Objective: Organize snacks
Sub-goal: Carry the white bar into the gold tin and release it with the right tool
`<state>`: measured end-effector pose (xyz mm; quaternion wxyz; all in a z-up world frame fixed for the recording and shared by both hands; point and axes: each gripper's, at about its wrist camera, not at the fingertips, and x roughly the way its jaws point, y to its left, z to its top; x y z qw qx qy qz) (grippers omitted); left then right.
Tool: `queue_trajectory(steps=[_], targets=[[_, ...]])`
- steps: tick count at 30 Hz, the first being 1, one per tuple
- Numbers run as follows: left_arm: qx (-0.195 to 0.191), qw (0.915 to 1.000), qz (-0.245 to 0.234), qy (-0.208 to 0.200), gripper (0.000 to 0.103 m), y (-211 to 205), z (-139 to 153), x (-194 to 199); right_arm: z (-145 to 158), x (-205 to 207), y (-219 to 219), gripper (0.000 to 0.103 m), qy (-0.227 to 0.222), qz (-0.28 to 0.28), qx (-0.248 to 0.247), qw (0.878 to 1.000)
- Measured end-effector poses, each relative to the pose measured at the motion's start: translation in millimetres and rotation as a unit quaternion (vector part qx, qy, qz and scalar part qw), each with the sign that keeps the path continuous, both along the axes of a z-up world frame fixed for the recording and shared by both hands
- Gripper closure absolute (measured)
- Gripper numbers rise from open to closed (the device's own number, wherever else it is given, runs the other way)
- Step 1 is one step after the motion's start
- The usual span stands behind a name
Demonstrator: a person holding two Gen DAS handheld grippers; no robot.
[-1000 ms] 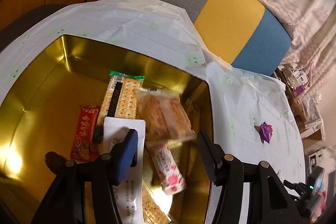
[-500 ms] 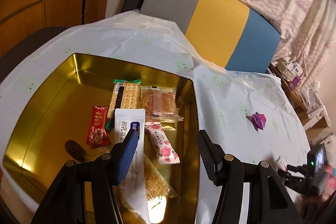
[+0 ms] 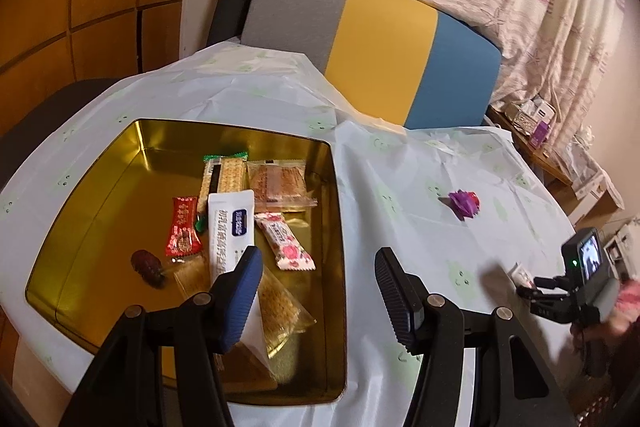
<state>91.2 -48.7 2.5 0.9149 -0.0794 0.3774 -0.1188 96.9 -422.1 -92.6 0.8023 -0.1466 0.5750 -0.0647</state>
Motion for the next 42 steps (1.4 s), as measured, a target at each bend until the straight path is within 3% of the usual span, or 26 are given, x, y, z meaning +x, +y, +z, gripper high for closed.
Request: queue_trajectory(steps=[7, 12, 16, 22, 25, 29, 35, 42], targets=[[0.008, 0.9995, -0.031, -0.009, 0.044, -9, 1, -18, 0, 1, 1, 0.066, 0.0, -0.003, -0.001, 1.0], [0.005, 0.9966, -0.081, -0.009, 0.044, -24, -6, -31, 0, 1, 1, 0.066, 0.0, -0.005, 0.001, 1.0], [0.008, 0.9898, -0.142, -0.003, 0.044, -47, -22, -45, 1, 2, -2, 0.067, 0.0, -0.007, 0.004, 1.0], [0.043, 0.9706, -0.236, 0.008, 0.044, -86, -53, -67, 3, 7, -12, 0.067, 0.005, -0.027, 0.029, 0.999], [0.065, 0.9641, -0.257, 0.018, 0.044, -96, -71, -73, 3, 11, -19, 0.068, 0.013, -0.046, 0.049, 0.998], [0.069, 0.9621, -0.262, 0.03, 0.044, -98, -85, -74, 13, 17, -17, 0.068, 0.016, -0.051, 0.094, 0.994], [0.056, 0.9632, -0.262, 0.024, 0.044, -89, -92, -75, 54, 36, 50, 0.068, -0.014, 0.032, 0.163, 0.986], [0.039, 0.9632, -0.266, 0.01, 0.044, -83, -95, -75, 93, 61, 167, 0.068, -0.018, 0.163, 0.245, 0.956]])
